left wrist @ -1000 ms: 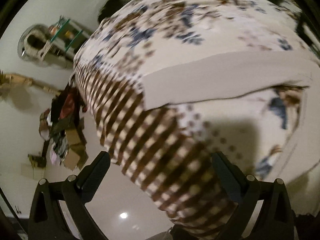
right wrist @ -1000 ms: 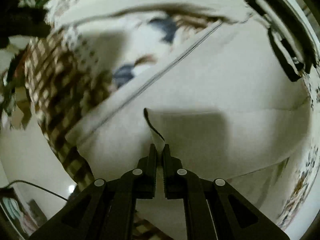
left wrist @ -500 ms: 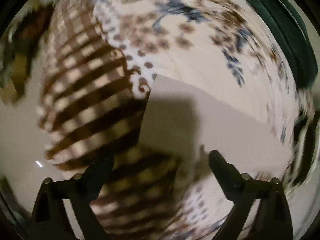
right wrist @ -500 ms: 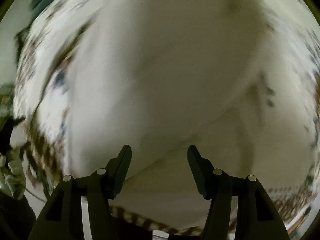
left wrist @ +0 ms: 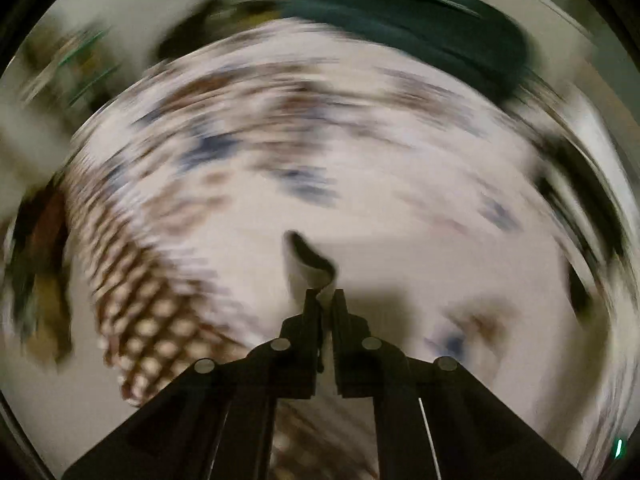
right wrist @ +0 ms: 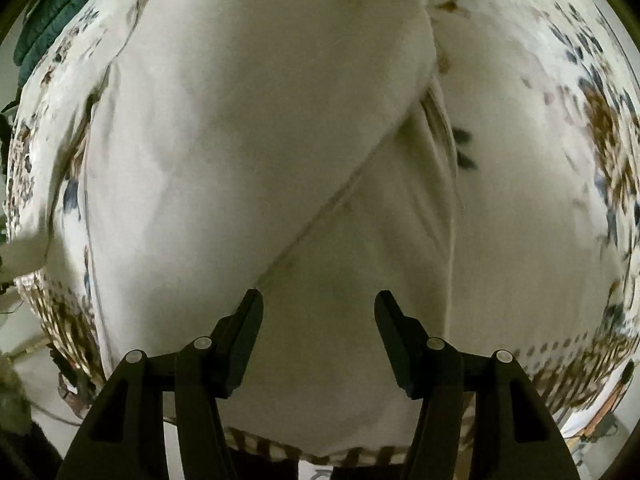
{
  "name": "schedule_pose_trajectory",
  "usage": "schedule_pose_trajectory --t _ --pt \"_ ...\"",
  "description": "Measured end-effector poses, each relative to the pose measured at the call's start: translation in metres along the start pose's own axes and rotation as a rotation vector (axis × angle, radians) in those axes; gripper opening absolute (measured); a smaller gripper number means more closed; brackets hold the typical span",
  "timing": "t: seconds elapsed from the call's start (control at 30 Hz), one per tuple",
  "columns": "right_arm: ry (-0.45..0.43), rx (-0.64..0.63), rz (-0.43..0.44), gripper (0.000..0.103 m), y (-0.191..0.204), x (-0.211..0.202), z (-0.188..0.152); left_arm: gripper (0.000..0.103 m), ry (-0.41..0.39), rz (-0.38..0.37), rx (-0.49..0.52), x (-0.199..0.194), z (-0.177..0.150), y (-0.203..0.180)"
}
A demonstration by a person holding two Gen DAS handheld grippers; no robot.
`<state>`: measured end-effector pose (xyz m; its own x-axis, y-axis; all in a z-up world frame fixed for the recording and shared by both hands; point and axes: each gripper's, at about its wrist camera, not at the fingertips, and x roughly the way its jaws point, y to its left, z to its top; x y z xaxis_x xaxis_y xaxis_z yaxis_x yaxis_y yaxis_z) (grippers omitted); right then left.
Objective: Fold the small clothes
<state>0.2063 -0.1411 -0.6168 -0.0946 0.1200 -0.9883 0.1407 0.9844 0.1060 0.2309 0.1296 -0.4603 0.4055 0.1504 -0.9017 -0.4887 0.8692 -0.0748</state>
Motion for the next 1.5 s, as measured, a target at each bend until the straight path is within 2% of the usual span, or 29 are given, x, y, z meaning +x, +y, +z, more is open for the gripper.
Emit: schedule_pose_trajectory --t 0.03,0.07,0.1,0.17,0.2,0.3,0.43,0.47,0.5,0.67,0.77,0.83,0.9,0.93,0.97,1.0,1.03,1.2,1.23,1.27,1.37,1.5 --pt "0.002 0.004 0.001 0.060 -0.003 0.000 -0.004 0.004 0.021 -0.062 0.114 -0.011 -0.014 -0.039" --pt "0.006 0.016 0.000 0.060 -0.009 0.000 -0.010 0.004 0.032 -0.098 0.173 -0.016 -0.024 -0.058" --pt "0.010 0.026 -0.001 0.060 -0.014 0.000 -0.014 0.004 0.056 -0.158 0.288 -0.024 -0.047 -0.096" --pt "0.023 0.056 -0.004 0.060 -0.033 -0.002 -0.024 0.004 0.108 -0.237 0.403 -0.030 -0.078 -0.131" --pt "0.025 0.071 -0.006 0.060 -0.042 -0.003 -0.027 0.004 0.158 -0.291 0.463 -0.032 -0.103 -0.155" --pt "0.028 0.110 -0.034 0.060 -0.079 -0.008 -0.040 0.004 0.223 -0.378 0.578 -0.037 -0.148 -0.192" --pt "0.042 0.179 -0.059 0.060 -0.136 -0.013 -0.055 0.004 0.274 -0.424 0.699 -0.037 -0.195 -0.227" --pt "0.045 0.195 -0.064 0.060 -0.162 -0.020 -0.057 0.004 0.285 -0.424 0.721 -0.037 -0.204 -0.234" --pt "0.049 0.211 -0.067 0.060 -0.187 -0.026 -0.060 0.004 0.289 -0.425 0.735 -0.037 -0.210 -0.236" --pt "0.054 0.279 -0.042 0.060 -0.258 -0.039 -0.070 0.006 0.325 -0.410 0.811 -0.029 -0.232 -0.252" --pt "0.030 0.294 0.006 0.060 -0.286 -0.051 -0.065 0.006 0.331 -0.368 0.822 -0.024 -0.232 -0.249" --pt "0.013 0.296 0.076 0.060 -0.285 -0.057 -0.053 0.008 0.306 -0.335 0.769 -0.025 -0.222 -0.237" --pt "-0.002 0.284 0.163 0.060 -0.273 -0.058 -0.039 0.026 0.275 -0.330 0.687 -0.027 -0.204 -0.218" --pt "-0.010 0.263 0.226 0.060 -0.271 -0.061 -0.034 0.047 0.262 -0.319 0.653 -0.027 -0.194 -0.210" --pt "-0.012 0.243 0.270 0.060 -0.268 -0.062 -0.028 0.076 0.245 -0.294 0.612 -0.026 -0.182 -0.199" --pt "-0.013 0.227 0.298 0.060 -0.264 -0.062 -0.023 0.087 0.240 -0.271 0.575 -0.023 -0.171 -0.188" --pt "-0.014 0.207 0.332 0.060 -0.259 -0.060 -0.016 0.091 0.237 -0.250 0.541 -0.020 -0.162 -0.178" --pt "0.042 0.163 0.404 0.059 -0.232 -0.020 -0.010 0.091 0.216 -0.097 0.435 0.001 -0.127 -0.123" --pt "0.041 0.162 0.398 0.038 -0.224 -0.016 -0.013 0.091 0.211 -0.075 0.421 0.003 -0.123 -0.113" --pt "0.031 0.143 0.366 0.004 -0.216 -0.014 -0.025 0.091 0.208 -0.057 0.408 0.005 -0.120 -0.104" --pt "0.013 0.123 0.334 0.005 -0.205 -0.021 -0.052 0.091 0.199 -0.022 0.377 0.009 -0.116 -0.090" --pt "0.039 0.114 0.288 0.005 -0.210 -0.034 -0.084 0.091 0.226 0.011 0.342 0.019 -0.116 -0.074"
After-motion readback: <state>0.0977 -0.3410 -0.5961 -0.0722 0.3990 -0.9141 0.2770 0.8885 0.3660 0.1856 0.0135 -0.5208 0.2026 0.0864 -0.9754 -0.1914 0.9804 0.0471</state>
